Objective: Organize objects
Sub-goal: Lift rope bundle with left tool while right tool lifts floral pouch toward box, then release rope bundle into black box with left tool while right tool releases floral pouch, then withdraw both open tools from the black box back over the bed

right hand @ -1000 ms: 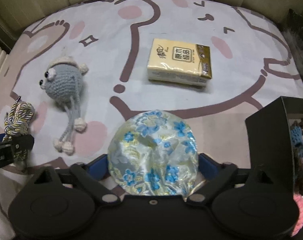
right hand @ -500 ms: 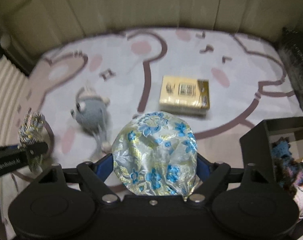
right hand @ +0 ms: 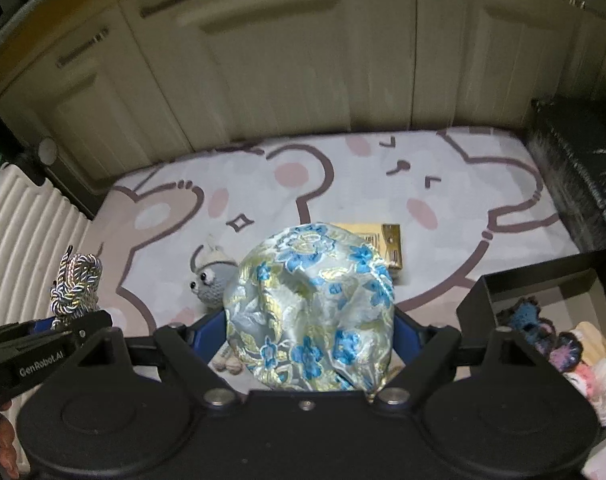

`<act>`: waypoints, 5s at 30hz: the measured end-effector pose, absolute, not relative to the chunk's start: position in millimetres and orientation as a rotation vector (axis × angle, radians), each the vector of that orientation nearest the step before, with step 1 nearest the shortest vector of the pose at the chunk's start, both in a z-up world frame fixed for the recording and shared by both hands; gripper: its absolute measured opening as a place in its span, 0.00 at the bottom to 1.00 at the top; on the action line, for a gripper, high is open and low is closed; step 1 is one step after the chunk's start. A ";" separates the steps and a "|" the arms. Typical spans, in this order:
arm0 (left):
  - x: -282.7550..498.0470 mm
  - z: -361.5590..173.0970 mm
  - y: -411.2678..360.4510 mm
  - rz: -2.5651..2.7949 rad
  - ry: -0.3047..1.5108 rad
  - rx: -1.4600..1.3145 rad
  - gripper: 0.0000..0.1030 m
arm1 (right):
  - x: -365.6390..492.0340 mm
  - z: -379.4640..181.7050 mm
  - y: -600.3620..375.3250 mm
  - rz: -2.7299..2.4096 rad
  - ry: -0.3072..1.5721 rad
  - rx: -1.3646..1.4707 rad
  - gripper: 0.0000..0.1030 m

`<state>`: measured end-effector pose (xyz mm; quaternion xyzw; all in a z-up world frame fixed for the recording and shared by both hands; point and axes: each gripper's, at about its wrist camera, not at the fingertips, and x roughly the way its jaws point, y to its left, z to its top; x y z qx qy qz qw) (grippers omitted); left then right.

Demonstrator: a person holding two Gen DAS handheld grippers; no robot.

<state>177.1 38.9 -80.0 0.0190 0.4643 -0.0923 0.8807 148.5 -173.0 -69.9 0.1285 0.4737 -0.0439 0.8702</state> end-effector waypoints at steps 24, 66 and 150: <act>139.7 -17.2 9.6 -0.237 0.822 -0.002 0.33 | 99.9 -1.5 -199.4 -0.142 0.783 0.221 0.82; 118.5 -23.7 -206.0 -0.803 0.724 0.107 0.33 | 32.7 -36.0 -376.7 -0.355 0.777 0.370 0.81; 131.9 -52.4 -200.3 -0.680 0.914 0.209 0.88 | 6.2 -68.6 -392.5 -0.393 0.859 0.350 0.96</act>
